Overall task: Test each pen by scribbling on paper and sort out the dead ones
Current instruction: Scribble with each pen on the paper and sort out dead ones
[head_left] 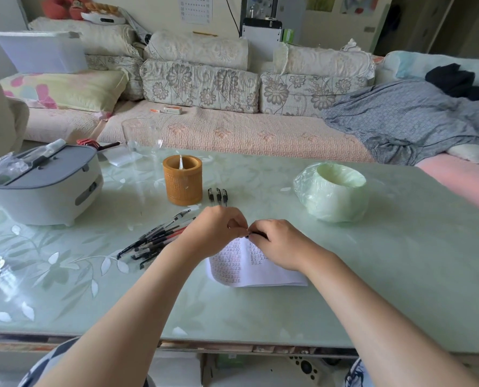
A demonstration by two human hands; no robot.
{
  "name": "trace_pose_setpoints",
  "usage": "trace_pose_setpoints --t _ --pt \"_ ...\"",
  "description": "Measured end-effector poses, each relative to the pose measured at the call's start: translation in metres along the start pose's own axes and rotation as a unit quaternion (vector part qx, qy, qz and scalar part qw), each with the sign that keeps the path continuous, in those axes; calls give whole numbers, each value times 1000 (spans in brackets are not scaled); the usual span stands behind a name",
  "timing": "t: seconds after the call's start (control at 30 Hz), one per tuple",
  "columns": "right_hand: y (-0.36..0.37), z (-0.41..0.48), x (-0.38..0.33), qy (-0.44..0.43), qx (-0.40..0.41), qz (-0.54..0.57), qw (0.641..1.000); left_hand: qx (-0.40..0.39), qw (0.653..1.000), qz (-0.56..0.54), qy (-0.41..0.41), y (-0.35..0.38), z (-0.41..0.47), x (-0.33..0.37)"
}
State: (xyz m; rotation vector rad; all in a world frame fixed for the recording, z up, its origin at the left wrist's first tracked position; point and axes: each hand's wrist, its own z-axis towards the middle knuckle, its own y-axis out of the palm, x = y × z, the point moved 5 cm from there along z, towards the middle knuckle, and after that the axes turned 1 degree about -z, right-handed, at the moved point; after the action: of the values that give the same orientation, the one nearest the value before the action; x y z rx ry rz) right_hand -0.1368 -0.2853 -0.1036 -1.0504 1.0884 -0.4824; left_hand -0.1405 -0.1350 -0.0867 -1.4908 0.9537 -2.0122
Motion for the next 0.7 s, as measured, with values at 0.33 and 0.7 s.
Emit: trace_pose_setpoints --t 0.33,0.7 --pt "3 7 24 -15 -3 -31 999 -49 998 44 -24 19 16 -5" --pt "6 8 42 16 15 -75 997 -62 995 61 -46 30 28 -10"
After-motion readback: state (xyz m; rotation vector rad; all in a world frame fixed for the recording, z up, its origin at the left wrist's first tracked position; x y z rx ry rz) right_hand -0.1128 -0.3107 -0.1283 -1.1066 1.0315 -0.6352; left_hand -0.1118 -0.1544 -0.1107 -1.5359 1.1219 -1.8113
